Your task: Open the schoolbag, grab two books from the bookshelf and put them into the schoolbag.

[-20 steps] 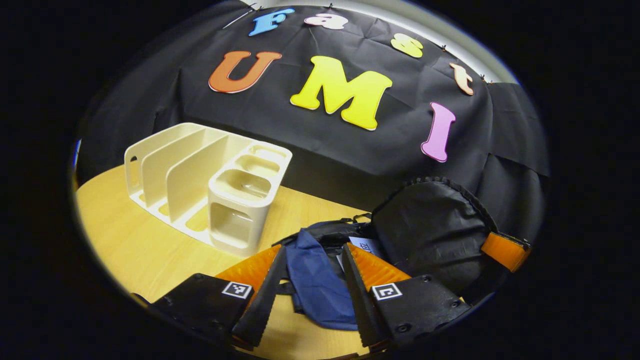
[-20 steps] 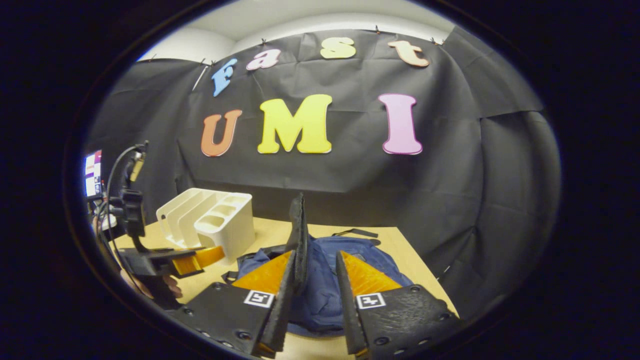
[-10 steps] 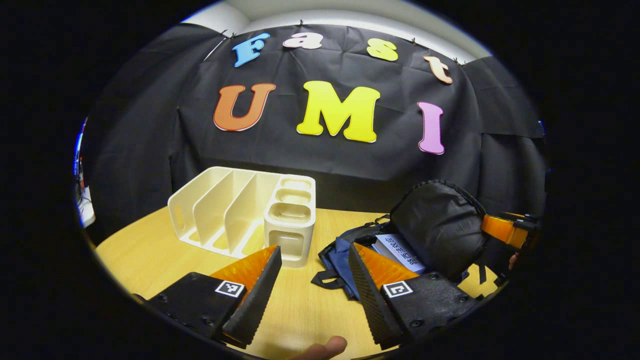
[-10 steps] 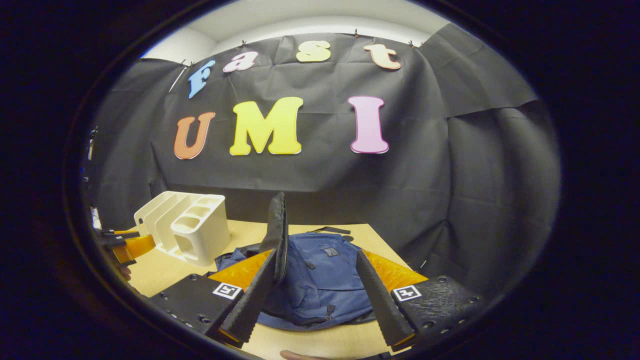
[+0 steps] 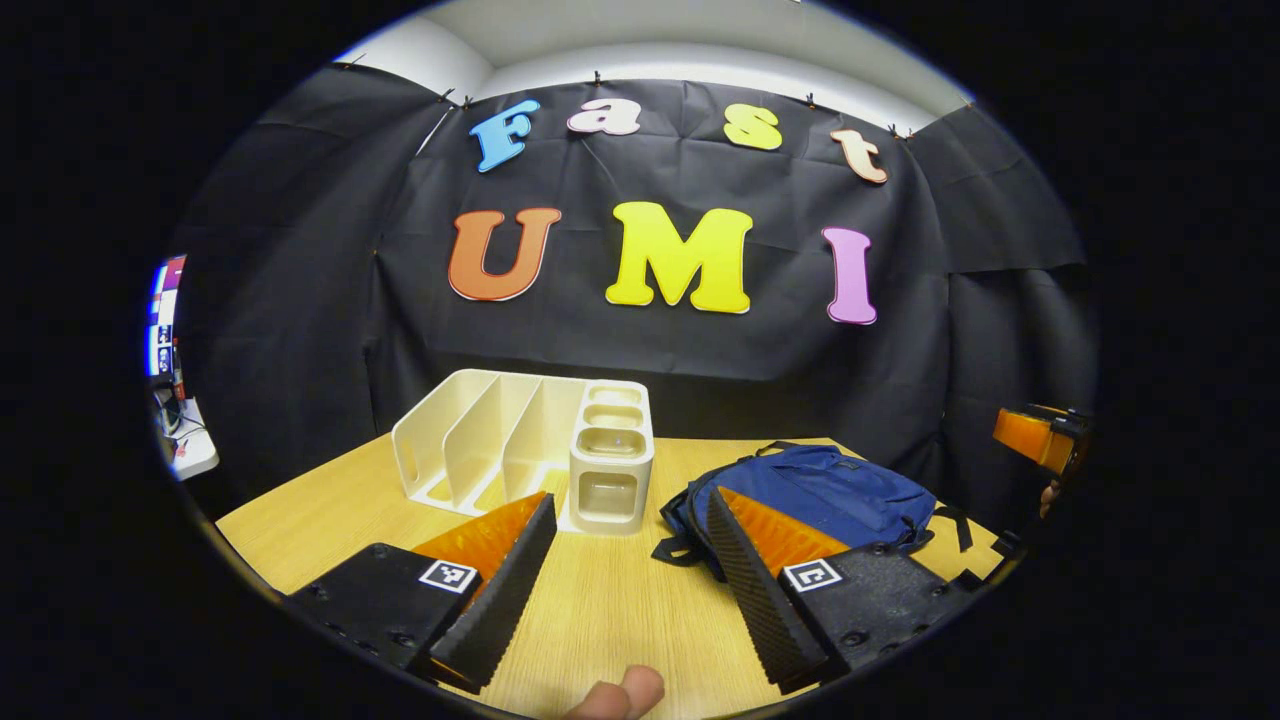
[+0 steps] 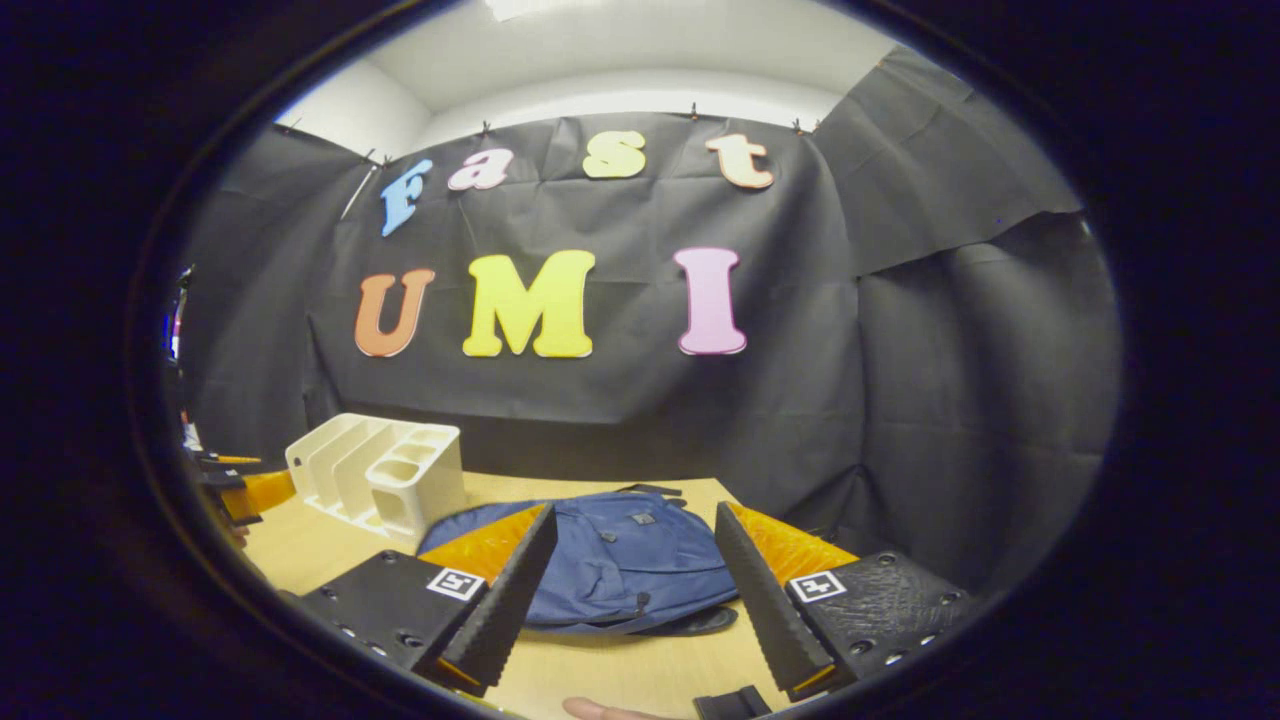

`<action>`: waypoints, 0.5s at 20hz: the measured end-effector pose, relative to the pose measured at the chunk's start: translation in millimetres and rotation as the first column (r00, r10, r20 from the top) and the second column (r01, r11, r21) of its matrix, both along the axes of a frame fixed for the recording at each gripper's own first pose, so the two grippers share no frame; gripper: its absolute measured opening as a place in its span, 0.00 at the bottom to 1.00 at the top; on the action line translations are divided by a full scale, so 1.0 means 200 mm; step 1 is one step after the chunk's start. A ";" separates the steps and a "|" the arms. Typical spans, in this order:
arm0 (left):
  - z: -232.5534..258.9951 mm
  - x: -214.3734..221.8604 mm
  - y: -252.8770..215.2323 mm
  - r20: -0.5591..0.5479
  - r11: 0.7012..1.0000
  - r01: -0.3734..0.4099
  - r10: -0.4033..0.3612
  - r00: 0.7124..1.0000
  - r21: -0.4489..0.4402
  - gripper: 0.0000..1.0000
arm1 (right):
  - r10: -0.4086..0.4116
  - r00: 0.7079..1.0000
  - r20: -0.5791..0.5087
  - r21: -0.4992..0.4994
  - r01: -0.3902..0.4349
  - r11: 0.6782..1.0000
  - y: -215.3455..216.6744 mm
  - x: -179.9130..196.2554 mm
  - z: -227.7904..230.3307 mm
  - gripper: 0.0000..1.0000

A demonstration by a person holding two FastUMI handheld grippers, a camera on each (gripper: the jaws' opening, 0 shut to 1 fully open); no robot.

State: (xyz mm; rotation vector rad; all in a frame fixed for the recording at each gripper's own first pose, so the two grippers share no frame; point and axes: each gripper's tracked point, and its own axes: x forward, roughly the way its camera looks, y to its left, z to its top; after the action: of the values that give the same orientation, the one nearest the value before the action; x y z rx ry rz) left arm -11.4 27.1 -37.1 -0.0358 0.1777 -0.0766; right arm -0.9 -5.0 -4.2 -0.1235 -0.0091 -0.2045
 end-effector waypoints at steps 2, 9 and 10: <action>0.00 -0.03 0.02 -0.010 0.999 0.001 -0.001 1.000 0.032 0.96 | 0.008 1.000 0.014 -0.013 -0.008 1.000 0.02 -0.04 0.00 0.95; 0.00 -0.02 0.18 0.002 0.998 -0.052 0.051 0.999 0.029 0.97 | 0.053 0.998 0.020 -0.006 -0.053 0.999 0.06 -0.09 -0.02 0.95; 0.01 -0.02 0.20 0.008 0.997 -0.069 0.069 0.998 0.032 0.97 | 0.047 0.999 0.027 -0.015 -0.047 0.999 0.04 -0.09 -0.01 0.98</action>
State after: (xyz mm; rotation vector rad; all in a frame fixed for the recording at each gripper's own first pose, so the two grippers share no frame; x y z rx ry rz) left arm -15.0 67.2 -36.0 -0.0095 0.1708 -0.0049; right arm -18.1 2.6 -6.9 -0.1344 -0.0410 -0.1595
